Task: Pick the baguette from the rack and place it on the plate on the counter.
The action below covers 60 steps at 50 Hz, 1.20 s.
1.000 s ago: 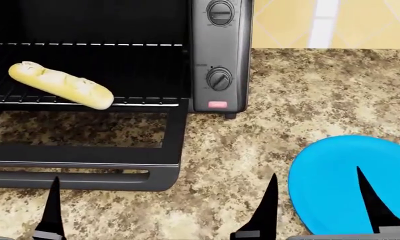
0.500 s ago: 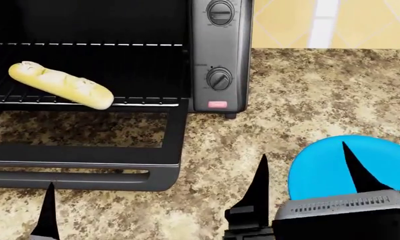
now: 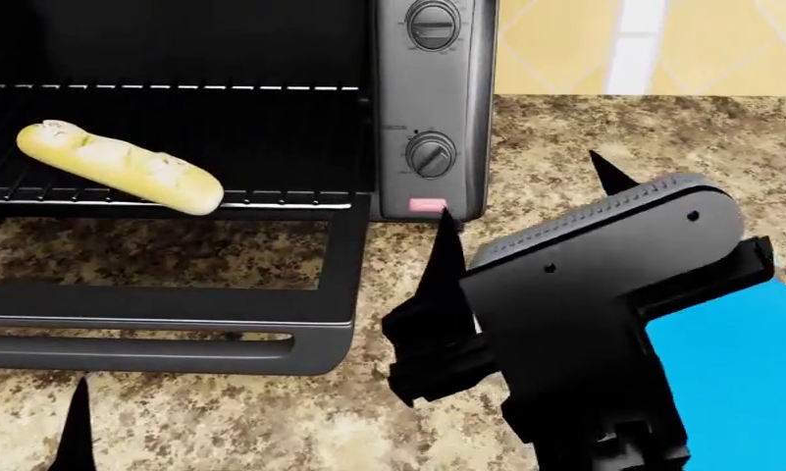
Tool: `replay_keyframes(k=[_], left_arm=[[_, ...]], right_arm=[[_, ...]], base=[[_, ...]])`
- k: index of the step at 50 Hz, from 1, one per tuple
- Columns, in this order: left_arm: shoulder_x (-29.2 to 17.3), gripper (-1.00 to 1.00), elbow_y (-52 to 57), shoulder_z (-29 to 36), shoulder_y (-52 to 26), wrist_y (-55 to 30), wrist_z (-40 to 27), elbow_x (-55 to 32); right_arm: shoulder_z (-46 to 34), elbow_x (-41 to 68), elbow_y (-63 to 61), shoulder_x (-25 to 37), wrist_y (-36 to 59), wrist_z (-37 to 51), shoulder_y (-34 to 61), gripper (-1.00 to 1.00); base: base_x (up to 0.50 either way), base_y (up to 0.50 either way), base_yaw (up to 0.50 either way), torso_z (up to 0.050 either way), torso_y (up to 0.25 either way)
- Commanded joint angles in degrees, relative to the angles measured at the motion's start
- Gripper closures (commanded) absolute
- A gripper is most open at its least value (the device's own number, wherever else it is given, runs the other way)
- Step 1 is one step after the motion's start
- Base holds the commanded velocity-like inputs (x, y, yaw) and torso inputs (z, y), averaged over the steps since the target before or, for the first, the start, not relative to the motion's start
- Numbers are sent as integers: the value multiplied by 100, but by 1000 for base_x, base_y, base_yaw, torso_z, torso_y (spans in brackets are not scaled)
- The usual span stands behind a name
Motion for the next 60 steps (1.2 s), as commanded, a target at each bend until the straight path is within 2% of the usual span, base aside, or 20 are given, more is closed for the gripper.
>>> replay_keyframes(k=[1, 5, 28, 46, 60], left_arm=[[-32, -100, -43, -64, 116, 88, -52, -52], [-40, -100, -35, -56, 141, 88, -70, -61], [-131, -100, -67, 24, 95, 36, -149, -65], [-181, -100, -4, 50, 28, -118, -181, -148], [-248, -100, 51, 31, 60, -173, -193, -208]], right_arm=[[-348, 239, 9, -70, 988, -368, 1072, -100], [-492, 305, 174, -97, 932, -431, 1297, -100], [58, 1124, 1717, -662, 689, -1535, 2267, -100], [54, 1409, 2960, -976, 298, -1891, 2995, -100], [136, 1645, 3854, -1187, 62, -2135, 3206, -100]], base=[[0, 0, 0, 0, 0], [0, 0, 0, 0, 0], [0, 0, 0, 0, 0], [0, 0, 0, 0, 0], [0, 0, 0, 0, 0]])
